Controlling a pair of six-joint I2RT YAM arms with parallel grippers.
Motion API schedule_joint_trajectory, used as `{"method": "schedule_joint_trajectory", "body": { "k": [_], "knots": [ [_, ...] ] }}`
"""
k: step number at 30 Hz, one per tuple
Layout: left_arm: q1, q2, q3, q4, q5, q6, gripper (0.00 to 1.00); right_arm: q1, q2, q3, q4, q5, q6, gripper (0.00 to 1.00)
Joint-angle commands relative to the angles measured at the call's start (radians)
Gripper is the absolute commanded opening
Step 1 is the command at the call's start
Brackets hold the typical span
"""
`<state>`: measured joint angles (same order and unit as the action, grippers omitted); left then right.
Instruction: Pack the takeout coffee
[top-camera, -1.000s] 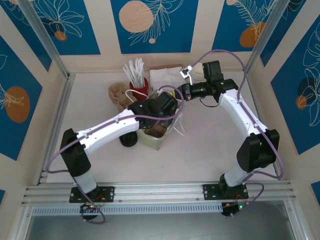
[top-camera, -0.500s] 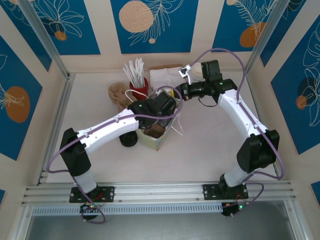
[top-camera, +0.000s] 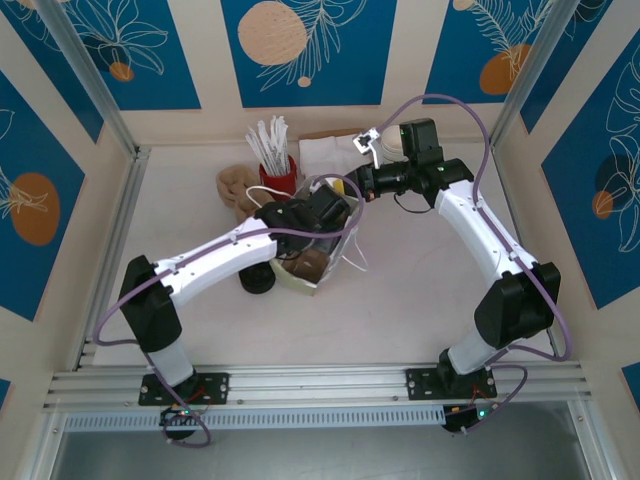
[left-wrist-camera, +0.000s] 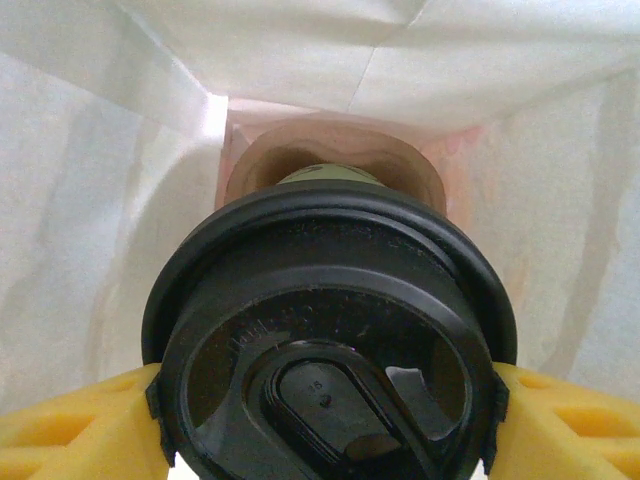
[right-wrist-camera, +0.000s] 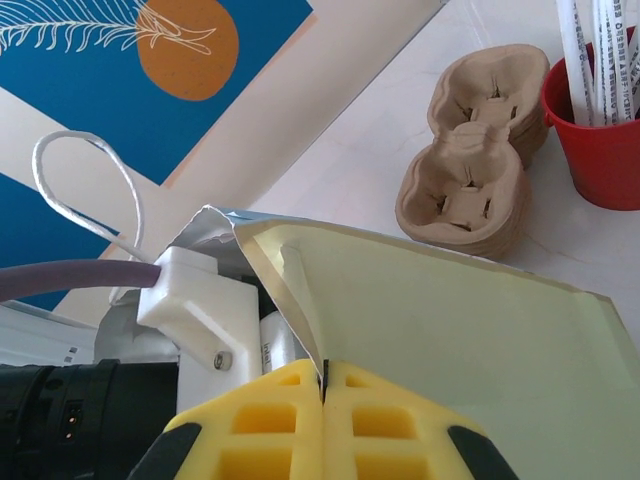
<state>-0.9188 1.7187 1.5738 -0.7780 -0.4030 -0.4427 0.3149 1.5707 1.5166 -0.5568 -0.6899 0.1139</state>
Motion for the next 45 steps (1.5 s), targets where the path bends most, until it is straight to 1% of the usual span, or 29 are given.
{"method": "schedule_joint_trajectory", "body": {
  "k": [1, 10, 21, 24, 31, 33, 36, 39, 42, 45],
  "knots": [
    [0.017, 0.026, 0.04, 0.01, 0.011, 0.001, 0.72, 0.009, -0.038, -0.009, 0.011, -0.06, -0.014, 0.0],
    [0.029, 0.056, 0.045, 0.001, -0.023, 0.005, 0.72, 0.009, -0.029, -0.013, 0.017, -0.066, -0.002, 0.0],
    [0.041, 0.125, 0.113, -0.044, -0.04, -0.001, 0.71, 0.01, -0.019, -0.008, 0.022, -0.072, 0.018, 0.0],
    [0.043, 0.141, 0.135, -0.072, -0.062, -0.009, 0.71, 0.008, -0.018, -0.01, 0.021, -0.073, 0.021, 0.0],
    [0.045, 0.172, 0.155, -0.071, -0.062, -0.011, 0.71, -0.009, -0.006, -0.009, 0.033, -0.075, 0.062, 0.0],
    [0.047, 0.192, 0.175, -0.084, -0.061, -0.013, 0.71, -0.014, -0.001, -0.007, 0.039, -0.072, 0.084, 0.04],
    [0.051, 0.203, 0.177, -0.073, -0.046, -0.012, 0.71, -0.025, 0.003, -0.008, 0.055, -0.062, 0.125, 0.15],
    [0.056, 0.216, 0.182, -0.067, -0.036, -0.012, 0.71, -0.034, 0.009, -0.003, 0.065, -0.053, 0.151, 0.22],
    [0.064, 0.233, 0.196, -0.068, -0.02, -0.011, 0.71, -0.049, 0.015, 0.005, 0.076, -0.042, 0.189, 0.33],
    [0.067, 0.247, 0.215, -0.077, -0.008, -0.011, 0.71, -0.07, 0.014, 0.02, 0.075, -0.029, 0.217, 0.38]
  ]
}}
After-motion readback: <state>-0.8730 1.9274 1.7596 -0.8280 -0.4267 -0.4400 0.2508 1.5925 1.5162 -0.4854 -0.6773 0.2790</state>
